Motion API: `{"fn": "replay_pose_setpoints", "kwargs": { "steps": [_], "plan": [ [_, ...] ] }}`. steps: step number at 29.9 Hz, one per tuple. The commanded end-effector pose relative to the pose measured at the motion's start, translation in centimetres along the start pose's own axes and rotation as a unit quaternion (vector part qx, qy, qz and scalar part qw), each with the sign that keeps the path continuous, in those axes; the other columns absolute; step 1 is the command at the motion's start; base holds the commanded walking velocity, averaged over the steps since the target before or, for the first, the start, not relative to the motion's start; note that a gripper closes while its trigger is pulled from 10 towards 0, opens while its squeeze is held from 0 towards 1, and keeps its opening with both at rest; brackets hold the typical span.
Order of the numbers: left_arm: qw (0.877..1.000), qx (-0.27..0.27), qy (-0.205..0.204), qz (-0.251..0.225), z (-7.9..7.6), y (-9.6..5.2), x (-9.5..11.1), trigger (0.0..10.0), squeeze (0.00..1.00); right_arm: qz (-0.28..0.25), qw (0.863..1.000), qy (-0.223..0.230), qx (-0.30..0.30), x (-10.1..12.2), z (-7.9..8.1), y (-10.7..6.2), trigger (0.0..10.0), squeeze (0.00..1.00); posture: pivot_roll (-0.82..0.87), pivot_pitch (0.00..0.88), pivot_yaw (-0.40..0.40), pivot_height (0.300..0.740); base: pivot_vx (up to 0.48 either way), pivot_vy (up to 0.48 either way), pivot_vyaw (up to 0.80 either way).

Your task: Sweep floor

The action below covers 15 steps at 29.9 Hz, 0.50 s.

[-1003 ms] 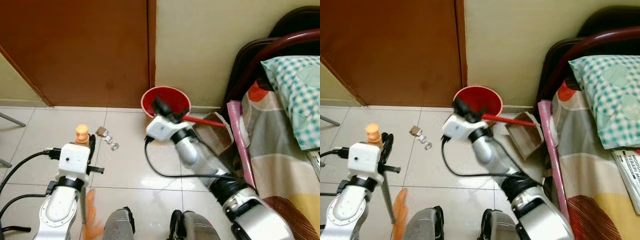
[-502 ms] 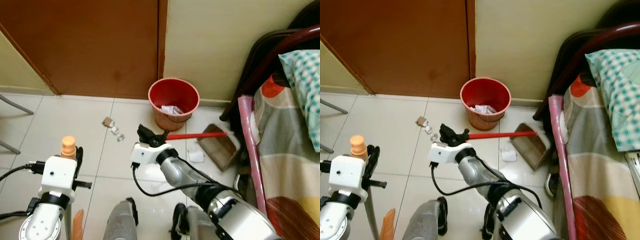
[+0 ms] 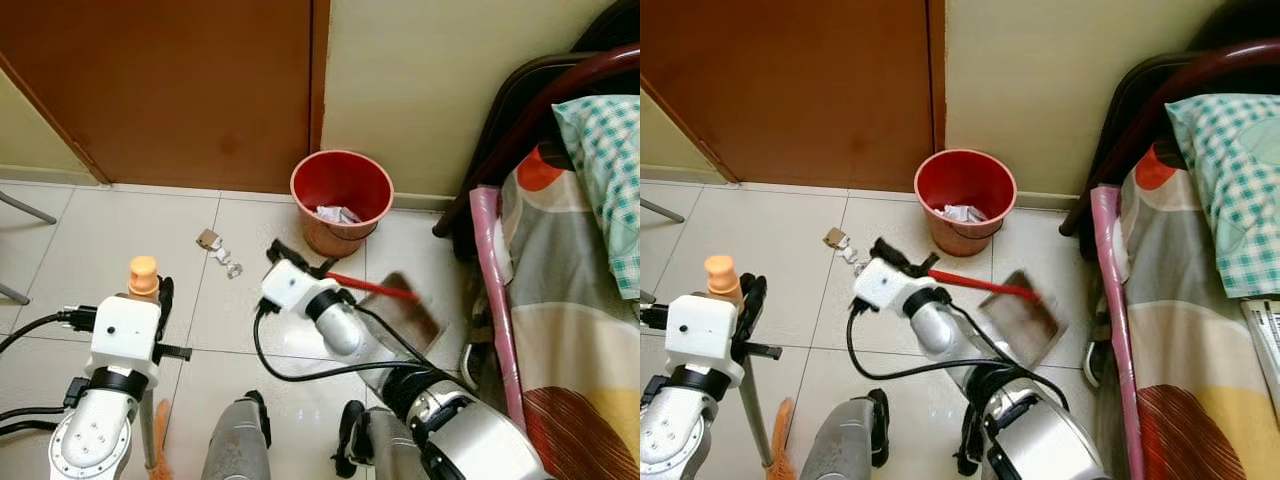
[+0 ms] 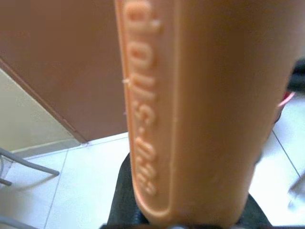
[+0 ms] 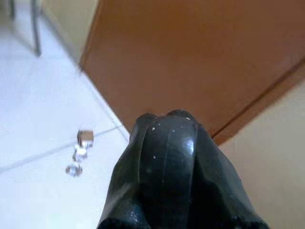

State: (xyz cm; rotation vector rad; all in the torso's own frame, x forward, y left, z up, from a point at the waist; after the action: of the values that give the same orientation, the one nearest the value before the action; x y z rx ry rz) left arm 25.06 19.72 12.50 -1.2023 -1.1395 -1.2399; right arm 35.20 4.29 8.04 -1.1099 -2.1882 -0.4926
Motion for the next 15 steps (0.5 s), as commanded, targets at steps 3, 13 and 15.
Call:
{"fn": "replay_pose_setpoints", "kwargs": {
  "steps": [3,13,15],
  "plan": [
    [1.000,0.008,0.004,-0.010,0.2,0.8,0.0,10.0,0.00,-0.044,0.990,0.131,-0.022,4.3,0.9,0.8,10.0,0.00,0.26,0.269,-0.042,0.740,0.000,0.000,0.00],
    [0.997,-0.007,0.012,-0.082,0.0,6.2,2.2,10.0,0.00,-0.062,0.984,0.105,-0.127,1.8,-7.4,0.5,10.0,0.00,0.17,0.173,-0.067,0.740,0.000,0.000,0.00],
    [0.996,-0.014,0.014,-0.089,-0.4,7.0,2.5,10.0,0.00,-0.059,0.982,0.103,-0.144,1.2,-8.6,0.2,10.0,0.00,0.15,0.155,-0.067,0.740,0.000,0.000,0.00]
  ]
}}
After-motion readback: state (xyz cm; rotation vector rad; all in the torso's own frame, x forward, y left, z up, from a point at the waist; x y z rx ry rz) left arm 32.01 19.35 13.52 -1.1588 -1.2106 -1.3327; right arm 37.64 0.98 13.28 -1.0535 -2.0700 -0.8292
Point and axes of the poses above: a point about 5 cm out from each wrist's last joint towards the gripper, its own y axis pointing out of the wrist towards the gripper, its own x axis along the axis of the wrist's last joint, z = x × y, the point moved 6 cm from there along y, pointing out of the wrist towards the gripper, and after that the axes turned 15 degrees about -y, right-handed, at the moved point
